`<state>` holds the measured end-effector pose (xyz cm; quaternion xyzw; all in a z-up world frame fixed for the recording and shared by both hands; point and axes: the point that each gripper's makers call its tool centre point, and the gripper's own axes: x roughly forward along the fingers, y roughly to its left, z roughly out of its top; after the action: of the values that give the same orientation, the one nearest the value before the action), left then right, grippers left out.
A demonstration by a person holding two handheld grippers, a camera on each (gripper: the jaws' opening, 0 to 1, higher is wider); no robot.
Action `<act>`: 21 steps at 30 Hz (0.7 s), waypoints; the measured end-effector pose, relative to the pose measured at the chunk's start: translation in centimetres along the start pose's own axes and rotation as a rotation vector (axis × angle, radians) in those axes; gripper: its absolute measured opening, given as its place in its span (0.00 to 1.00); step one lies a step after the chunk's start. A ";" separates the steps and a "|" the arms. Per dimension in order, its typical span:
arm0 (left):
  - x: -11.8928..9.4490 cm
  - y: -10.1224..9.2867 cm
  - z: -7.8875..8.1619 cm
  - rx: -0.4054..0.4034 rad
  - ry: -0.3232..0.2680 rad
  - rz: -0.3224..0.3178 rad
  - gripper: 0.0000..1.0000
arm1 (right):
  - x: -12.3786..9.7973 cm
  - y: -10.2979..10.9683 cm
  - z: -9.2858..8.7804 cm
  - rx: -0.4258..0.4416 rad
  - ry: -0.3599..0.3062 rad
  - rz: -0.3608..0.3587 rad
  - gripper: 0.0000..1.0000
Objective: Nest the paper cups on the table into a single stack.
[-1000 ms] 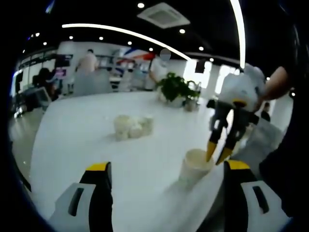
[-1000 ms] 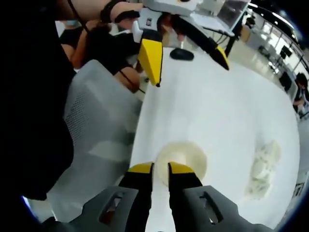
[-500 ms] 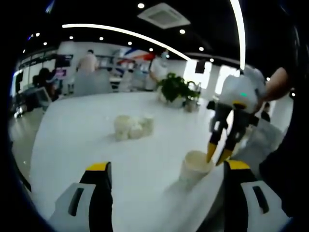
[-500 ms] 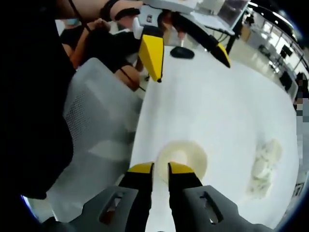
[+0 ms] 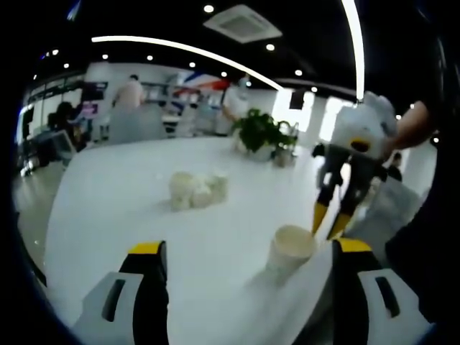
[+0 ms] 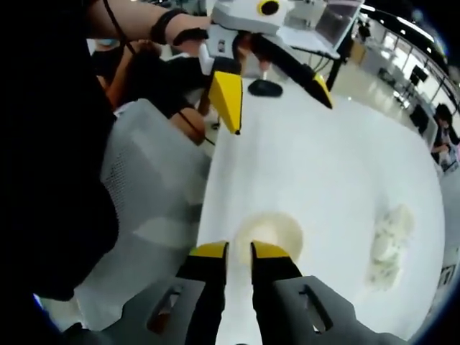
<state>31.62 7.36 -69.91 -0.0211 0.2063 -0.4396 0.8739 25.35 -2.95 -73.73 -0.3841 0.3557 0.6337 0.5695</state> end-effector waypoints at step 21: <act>0.0 0.1 0.0 -0.007 0.004 0.002 0.93 | -5.8 -2.6 -1.1 0.311 -0.267 -0.194 0.17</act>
<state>31.68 7.38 -69.95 -0.0232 0.2096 -0.4378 0.8740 28.38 -6.28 -69.10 -0.2367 0.3320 0.5588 0.7222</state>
